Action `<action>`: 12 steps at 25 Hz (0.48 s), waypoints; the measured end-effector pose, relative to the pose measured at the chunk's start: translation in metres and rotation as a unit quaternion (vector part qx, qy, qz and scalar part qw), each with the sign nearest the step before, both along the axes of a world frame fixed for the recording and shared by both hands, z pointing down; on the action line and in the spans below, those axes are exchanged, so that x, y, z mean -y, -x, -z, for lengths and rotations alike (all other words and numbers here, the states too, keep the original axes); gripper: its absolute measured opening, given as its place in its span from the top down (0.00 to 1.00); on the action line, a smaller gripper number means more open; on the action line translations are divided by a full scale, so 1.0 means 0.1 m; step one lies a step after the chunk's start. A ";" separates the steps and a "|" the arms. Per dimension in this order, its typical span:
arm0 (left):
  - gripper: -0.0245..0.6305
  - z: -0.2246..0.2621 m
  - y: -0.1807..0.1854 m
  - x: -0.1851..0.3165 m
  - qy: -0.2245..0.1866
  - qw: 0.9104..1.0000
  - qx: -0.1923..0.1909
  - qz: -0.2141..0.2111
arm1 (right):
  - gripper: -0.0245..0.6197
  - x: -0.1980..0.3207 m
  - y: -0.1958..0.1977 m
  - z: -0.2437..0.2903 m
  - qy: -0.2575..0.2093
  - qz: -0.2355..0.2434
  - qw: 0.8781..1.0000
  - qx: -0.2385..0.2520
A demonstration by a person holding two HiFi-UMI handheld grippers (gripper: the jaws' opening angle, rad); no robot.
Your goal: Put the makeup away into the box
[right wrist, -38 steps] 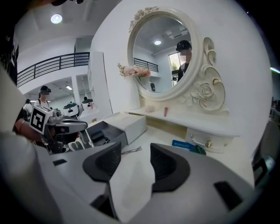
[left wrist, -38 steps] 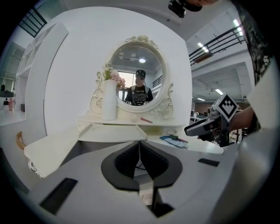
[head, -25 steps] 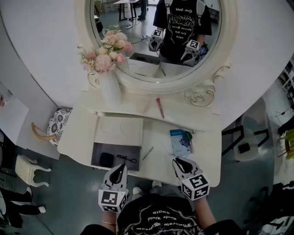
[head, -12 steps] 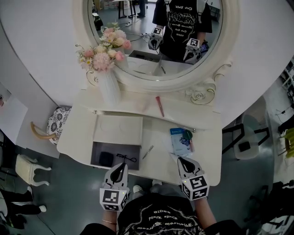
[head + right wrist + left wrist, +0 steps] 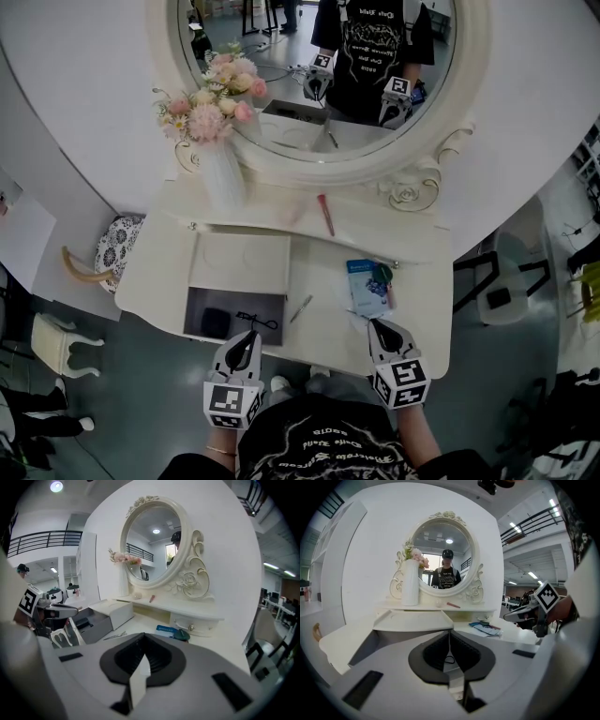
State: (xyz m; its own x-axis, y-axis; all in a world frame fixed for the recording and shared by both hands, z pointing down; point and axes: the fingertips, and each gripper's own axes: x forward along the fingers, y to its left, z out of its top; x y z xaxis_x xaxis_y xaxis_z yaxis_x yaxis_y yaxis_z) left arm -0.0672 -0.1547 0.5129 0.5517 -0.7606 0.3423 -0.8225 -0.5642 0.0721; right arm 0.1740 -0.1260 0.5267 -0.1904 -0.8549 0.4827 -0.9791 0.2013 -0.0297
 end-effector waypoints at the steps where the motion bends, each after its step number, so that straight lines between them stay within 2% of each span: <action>1: 0.93 0.00 0.00 0.00 0.000 1.000 0.001 -0.001 | 0.95 0.00 0.00 0.00 -0.001 0.001 1.000 -0.004; 12: 0.93 -0.05 0.04 -0.02 0.007 1.000 0.002 0.005 | 0.95 -0.01 0.02 -0.02 -0.002 0.010 1.000 -0.011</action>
